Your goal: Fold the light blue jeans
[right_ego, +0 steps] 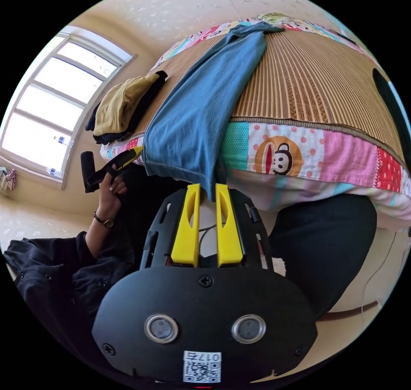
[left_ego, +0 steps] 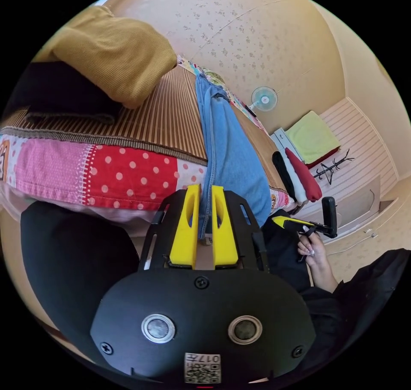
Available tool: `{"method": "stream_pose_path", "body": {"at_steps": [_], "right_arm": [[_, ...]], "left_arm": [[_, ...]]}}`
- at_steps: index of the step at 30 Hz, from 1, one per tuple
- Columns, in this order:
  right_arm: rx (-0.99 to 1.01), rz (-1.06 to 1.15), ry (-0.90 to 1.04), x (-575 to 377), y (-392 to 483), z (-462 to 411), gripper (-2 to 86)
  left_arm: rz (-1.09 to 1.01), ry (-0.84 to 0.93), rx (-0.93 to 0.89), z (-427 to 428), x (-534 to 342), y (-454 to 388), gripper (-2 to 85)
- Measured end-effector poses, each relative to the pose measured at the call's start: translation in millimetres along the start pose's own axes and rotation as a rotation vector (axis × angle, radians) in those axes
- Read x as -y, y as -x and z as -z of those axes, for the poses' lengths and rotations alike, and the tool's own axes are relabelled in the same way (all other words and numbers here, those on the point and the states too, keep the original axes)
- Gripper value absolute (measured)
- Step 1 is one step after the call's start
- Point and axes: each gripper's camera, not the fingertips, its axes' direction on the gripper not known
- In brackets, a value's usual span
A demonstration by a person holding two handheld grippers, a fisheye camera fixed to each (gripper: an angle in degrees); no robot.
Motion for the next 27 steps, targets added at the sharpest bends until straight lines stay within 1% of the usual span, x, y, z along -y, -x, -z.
{"method": "stream_pose_path", "body": {"at_steps": [3, 6, 18, 21, 27], "right_arm": [[-0.02, 0.004, -0.015, 3, 0, 6, 6.5], [0.002, 0.015, -0.04, 6, 0, 11, 7.1], [0.021, 0.052, -0.074, 18, 8, 11, 8.8], [0.002, 0.045, -0.053, 21, 6, 3, 8.9], [-0.001, 0.031, -0.001, 26, 1, -14, 8.8]], "left_arm": [[-0.024, -0.028, 0.024, 4, -2, -7, 5.3], [-0.041, -0.045, 0.016, 6, -4, -9, 5.9], [-0.058, 0.002, 0.022, -2, -2, -12, 6.7], [-0.05, 0.006, 0.011, -3, -1, -10, 6.6], [-0.057, 0.023, 0.049, -6, 3, -12, 5.2]]}}
